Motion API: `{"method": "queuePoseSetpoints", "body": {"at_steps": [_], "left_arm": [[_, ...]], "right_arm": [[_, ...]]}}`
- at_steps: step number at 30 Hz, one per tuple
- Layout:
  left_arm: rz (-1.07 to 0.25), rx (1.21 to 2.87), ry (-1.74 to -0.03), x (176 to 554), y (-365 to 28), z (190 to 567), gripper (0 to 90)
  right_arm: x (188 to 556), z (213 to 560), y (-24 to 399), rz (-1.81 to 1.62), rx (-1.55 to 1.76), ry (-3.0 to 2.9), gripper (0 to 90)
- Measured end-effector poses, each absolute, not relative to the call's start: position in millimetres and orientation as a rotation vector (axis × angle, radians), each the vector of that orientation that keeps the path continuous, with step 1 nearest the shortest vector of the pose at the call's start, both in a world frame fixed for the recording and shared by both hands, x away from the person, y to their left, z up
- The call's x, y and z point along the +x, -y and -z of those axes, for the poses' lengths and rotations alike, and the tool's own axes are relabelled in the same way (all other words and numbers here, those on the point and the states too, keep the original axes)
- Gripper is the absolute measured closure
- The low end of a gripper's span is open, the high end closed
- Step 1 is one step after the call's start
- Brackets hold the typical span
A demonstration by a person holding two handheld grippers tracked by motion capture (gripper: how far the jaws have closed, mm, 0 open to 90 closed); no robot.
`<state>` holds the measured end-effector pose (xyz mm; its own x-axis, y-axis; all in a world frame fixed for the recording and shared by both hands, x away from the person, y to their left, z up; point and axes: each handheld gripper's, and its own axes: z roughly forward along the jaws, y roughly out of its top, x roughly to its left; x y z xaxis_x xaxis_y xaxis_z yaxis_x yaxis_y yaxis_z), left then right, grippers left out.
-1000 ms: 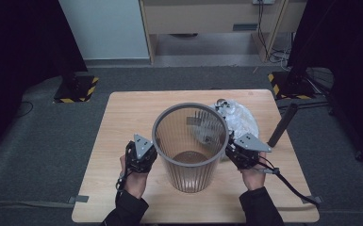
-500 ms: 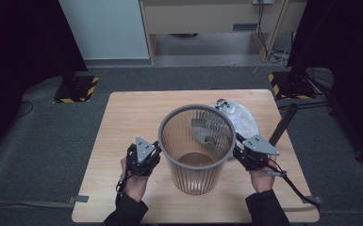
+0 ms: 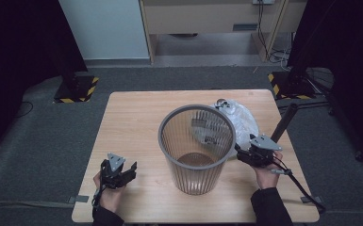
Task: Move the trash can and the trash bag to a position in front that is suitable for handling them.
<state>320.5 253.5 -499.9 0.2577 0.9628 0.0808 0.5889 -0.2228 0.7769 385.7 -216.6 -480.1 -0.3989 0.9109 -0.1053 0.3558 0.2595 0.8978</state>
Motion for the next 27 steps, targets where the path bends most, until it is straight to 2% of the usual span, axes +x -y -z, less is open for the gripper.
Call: {"method": "queuePoseSetpoints", "body": {"at_steps": [3, 7, 11, 17, 27], "left_arm": [[-0.746, 1.899, -1.442, 319.3, -259.8, 508.5, 34.4], [-0.733, 1.896, -1.468, 319.1, -263.7, 518.5, 32.9], [-0.717, 1.910, -1.498, 321.3, -265.4, 525.6, 31.2], [-0.724, 1.914, -1.491, 319.5, -264.6, 526.4, 29.2], [-0.724, 1.953, -1.469, 316.0, -256.4, 530.4, 26.9]], "right_arm": [[395.8, 487.4, 214.3, -1.106, 1.176, -1.900, 30.8], [404.2, 495.9, 211.9, -1.100, 1.210, -1.943, 37.6], [405.1, 504.7, 211.9, -1.026, 1.225, -1.958, 50.5], [395.8, 511.7, 221.8, -0.962, 1.231, -1.969, 59.7], [370.6, 515.4, 251.6, -0.949, 1.240, -1.993, 61.0]]}}
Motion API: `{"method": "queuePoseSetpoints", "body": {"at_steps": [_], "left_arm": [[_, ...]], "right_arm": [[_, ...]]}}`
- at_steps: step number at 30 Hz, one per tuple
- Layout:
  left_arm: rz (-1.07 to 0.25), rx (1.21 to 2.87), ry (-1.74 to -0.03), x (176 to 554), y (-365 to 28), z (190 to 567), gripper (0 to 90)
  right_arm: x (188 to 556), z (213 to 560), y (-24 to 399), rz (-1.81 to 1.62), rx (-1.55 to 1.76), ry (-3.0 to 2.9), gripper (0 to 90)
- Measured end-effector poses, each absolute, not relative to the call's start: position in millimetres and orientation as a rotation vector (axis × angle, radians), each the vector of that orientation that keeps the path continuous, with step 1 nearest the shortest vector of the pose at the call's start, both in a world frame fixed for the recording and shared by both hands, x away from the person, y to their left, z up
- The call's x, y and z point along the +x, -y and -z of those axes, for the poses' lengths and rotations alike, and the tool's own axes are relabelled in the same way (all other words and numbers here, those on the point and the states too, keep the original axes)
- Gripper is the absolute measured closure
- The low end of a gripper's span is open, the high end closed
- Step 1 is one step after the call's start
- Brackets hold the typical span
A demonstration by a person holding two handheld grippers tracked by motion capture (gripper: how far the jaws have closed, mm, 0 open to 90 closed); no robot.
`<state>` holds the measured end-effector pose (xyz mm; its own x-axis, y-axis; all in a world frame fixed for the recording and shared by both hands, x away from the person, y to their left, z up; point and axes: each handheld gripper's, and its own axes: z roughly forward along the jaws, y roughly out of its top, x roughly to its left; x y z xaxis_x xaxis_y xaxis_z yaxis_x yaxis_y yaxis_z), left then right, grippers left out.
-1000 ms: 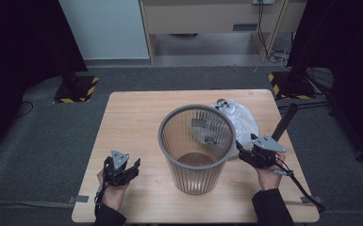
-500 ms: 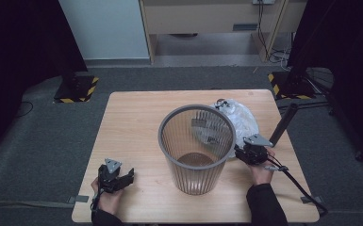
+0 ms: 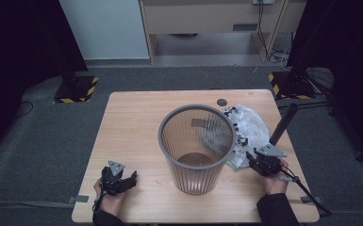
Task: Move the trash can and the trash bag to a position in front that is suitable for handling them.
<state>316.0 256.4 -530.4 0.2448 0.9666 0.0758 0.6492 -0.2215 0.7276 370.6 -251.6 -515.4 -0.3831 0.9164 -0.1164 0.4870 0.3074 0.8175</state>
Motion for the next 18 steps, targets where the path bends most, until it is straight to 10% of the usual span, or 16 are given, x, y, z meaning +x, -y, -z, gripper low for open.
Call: {"method": "queuePoseSetpoints", "body": {"at_steps": [18], "left_arm": [[-0.734, 1.958, -1.428, 311.1, -251.0, 533.0, 20.8]], "right_arm": [[318.3, 512.3, 283.3, -0.955, 1.250, -1.985, 56.5]]}}
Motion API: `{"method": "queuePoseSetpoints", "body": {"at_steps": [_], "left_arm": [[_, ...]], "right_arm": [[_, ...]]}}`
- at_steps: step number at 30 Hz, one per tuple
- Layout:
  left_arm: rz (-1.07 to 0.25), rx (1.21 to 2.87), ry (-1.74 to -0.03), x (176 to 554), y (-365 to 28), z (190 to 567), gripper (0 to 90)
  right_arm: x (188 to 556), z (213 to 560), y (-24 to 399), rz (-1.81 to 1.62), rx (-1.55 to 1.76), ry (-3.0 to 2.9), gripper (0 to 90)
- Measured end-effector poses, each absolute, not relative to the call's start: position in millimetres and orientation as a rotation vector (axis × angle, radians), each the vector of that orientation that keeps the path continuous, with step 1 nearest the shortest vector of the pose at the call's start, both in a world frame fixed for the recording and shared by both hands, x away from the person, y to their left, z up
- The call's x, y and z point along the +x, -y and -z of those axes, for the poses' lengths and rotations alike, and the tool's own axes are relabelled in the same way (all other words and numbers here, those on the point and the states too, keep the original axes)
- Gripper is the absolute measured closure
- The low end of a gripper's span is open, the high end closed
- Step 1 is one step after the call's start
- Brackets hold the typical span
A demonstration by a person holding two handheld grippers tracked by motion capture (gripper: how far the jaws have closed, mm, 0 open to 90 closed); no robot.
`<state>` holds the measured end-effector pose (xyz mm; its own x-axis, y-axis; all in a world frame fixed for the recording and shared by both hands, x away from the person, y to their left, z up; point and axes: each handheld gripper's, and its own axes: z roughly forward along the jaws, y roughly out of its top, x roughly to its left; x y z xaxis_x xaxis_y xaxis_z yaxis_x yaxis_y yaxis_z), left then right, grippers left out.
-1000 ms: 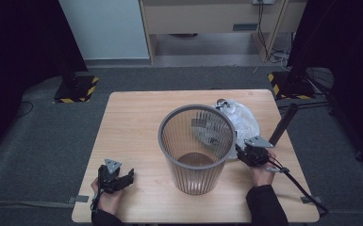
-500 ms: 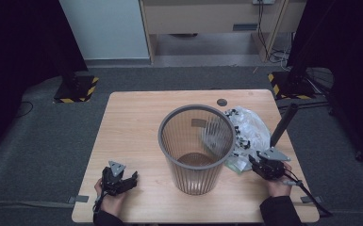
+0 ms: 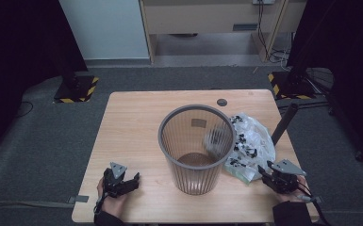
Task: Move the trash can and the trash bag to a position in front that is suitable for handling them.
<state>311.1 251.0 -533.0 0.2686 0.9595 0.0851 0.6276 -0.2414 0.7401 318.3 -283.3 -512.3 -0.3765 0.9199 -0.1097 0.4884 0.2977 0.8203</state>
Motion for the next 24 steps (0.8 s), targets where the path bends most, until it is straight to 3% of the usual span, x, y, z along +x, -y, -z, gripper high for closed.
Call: {"method": "queuePoseSetpoints", "body": {"at_steps": [8, 18, 24], "left_arm": [[-0.717, 1.954, -1.436, 312.9, -251.5, 533.3, 18.9], [-0.701, 1.956, -1.435, 313.7, -252.2, 533.3, 18.4], [-0.676, 1.949, -1.443, 314.8, -253.7, 533.4, 18.4]], "right_arm": [[318.4, 504.4, 288.0, -1.027, 1.261, -1.930, 46.9], [319.4, 489.7, 289.6, -1.144, 1.257, -1.857, 27.5], [319.3, 486.7, 289.8, -1.151, 1.253, -1.845, 24.5]]}}
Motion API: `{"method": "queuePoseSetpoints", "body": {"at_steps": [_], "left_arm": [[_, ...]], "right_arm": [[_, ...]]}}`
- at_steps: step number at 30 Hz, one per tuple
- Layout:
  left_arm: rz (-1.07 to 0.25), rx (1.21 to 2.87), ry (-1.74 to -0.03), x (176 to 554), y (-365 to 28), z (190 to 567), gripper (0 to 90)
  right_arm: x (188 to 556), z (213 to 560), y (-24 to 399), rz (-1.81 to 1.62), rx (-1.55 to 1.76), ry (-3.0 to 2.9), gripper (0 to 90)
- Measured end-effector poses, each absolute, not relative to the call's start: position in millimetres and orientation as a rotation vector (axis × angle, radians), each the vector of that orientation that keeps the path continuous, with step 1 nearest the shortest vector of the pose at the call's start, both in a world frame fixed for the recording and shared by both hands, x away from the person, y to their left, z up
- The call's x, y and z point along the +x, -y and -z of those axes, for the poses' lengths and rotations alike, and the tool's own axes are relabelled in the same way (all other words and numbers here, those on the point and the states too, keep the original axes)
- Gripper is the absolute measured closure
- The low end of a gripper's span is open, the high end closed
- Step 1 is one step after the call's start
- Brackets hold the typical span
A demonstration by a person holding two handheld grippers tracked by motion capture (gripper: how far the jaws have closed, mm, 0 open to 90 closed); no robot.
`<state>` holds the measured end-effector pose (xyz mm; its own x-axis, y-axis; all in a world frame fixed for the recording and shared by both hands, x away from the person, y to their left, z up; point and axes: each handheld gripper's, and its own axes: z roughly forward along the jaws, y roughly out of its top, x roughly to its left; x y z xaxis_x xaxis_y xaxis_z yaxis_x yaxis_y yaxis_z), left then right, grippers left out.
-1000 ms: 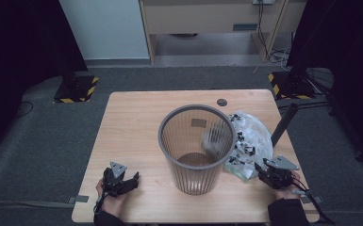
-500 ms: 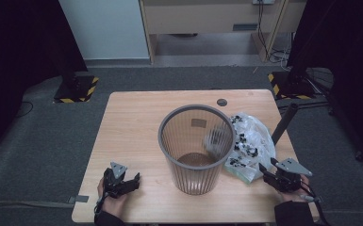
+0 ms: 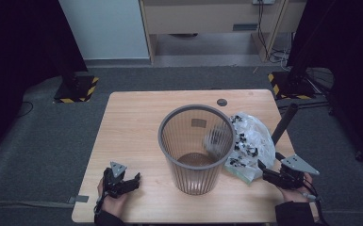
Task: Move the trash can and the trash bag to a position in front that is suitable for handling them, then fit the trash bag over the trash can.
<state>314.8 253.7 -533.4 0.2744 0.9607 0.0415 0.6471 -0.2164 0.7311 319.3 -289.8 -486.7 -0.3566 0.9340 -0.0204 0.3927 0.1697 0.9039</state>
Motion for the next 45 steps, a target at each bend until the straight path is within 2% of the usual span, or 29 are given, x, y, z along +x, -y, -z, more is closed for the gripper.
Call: {"method": "queuePoseSetpoints", "body": {"at_steps": [24, 37, 45], "left_arm": [[-0.654, 1.945, -1.445, 315.8, -253.8, 533.6, 18.0], [-0.644, 1.946, -1.445, 316.1, -253.5, 533.7, 17.7], [-0.635, 1.945, -1.445, 316.3, -253.8, 533.7, 17.7]], "right_arm": [[336.5, 466.2, 259.9, -1.182, 1.166, -1.836, 14.6], [369.9, 468.5, 243.5, -1.182, 1.178, -1.881, 8.9], [385.8, 484.8, 236.6, -1.078, 1.249, -1.928, 2.6]]}}
